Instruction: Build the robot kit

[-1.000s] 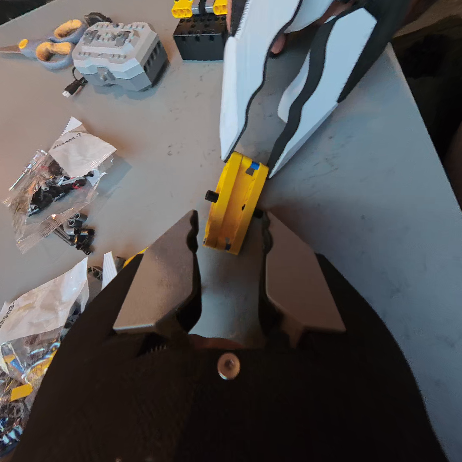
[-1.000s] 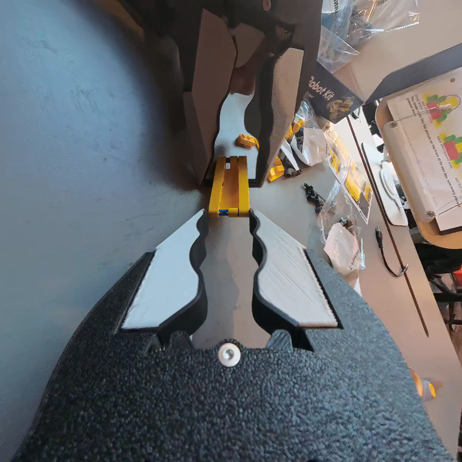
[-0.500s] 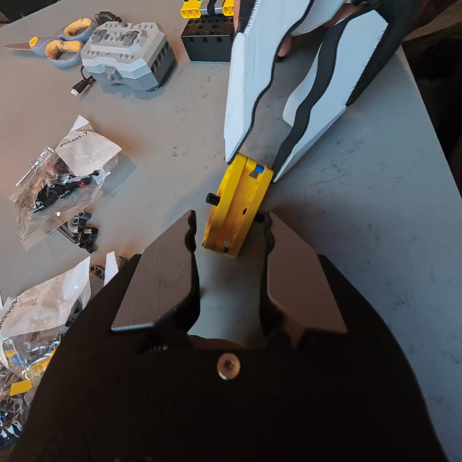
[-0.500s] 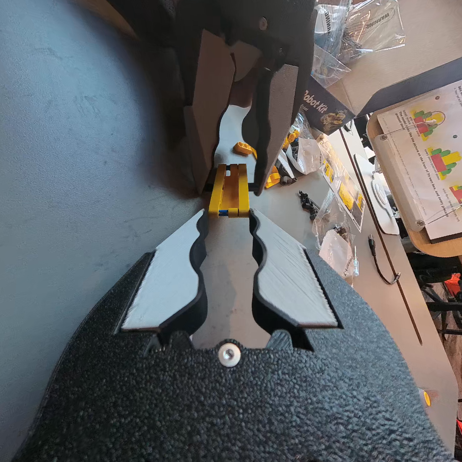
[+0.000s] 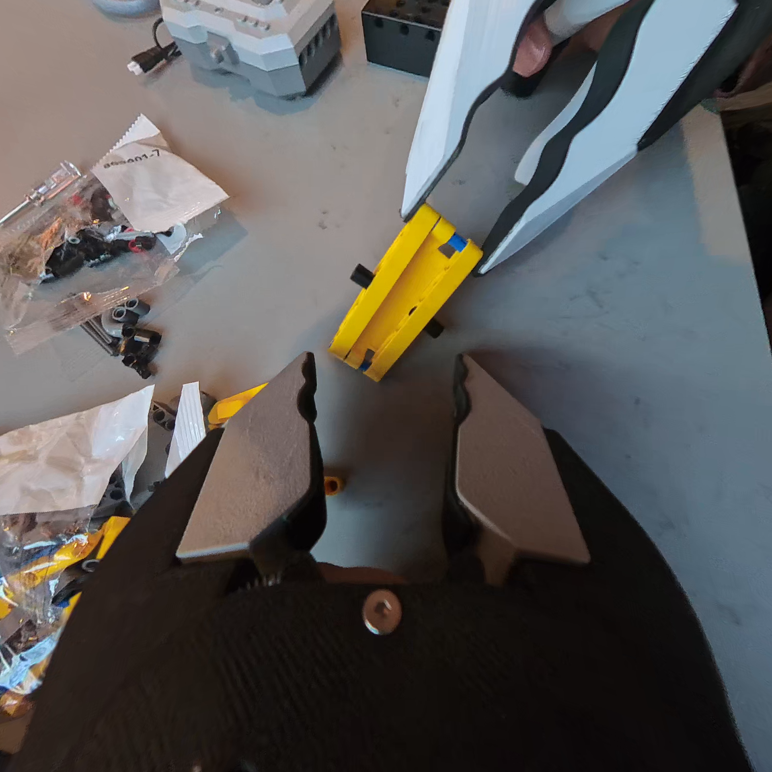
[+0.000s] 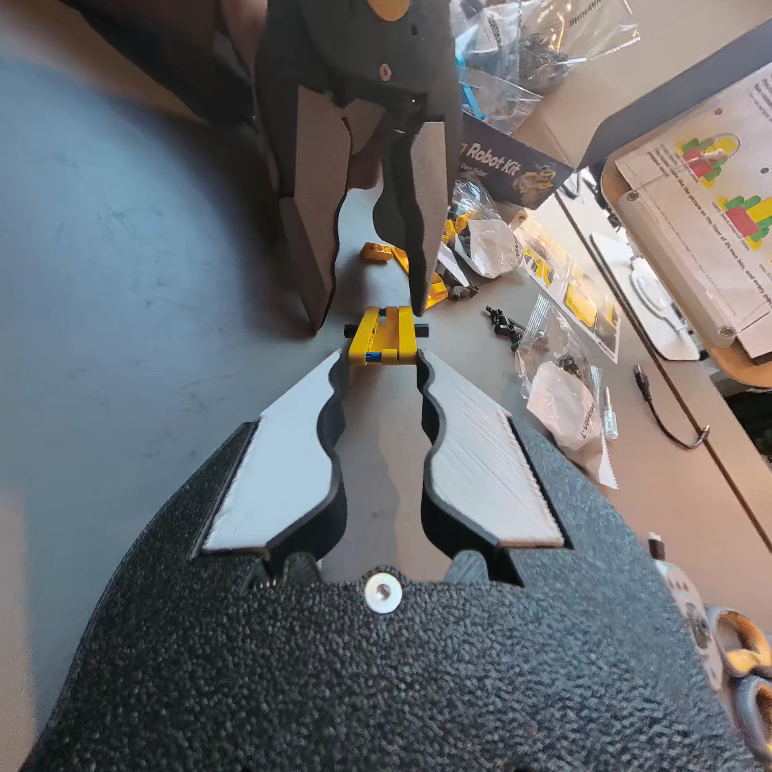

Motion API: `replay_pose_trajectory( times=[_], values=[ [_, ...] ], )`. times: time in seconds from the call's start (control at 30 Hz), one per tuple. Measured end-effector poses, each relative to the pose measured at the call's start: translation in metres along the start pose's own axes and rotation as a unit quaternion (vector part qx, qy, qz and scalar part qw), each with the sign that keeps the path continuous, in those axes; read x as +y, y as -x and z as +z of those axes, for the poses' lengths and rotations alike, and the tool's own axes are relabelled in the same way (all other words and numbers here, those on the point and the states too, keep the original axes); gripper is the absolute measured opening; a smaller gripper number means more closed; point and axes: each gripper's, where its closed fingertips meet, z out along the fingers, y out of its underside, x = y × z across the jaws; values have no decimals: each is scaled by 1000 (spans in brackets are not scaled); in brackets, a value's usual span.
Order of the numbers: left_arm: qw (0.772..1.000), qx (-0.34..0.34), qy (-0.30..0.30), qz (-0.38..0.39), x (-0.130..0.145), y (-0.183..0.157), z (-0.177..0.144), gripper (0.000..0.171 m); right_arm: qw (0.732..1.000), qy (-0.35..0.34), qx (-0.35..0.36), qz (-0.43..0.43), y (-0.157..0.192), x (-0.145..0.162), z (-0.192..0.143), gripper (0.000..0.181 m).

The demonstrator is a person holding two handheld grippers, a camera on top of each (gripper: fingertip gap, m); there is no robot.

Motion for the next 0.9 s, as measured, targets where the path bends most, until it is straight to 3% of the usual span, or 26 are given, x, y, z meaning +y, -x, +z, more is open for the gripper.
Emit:
replay_pose_trajectory(
  times=[0.47, 0.9],
  values=[
    [999, 14, 9, -38, 3, 3, 1, 65, 998, 3, -6, 61, -11, 3, -1, 32],
    [999, 20, 10, -47, 4, 2, 1, 63, 998, -1, -8, 67, -12, 3, -2, 32]
  ],
)
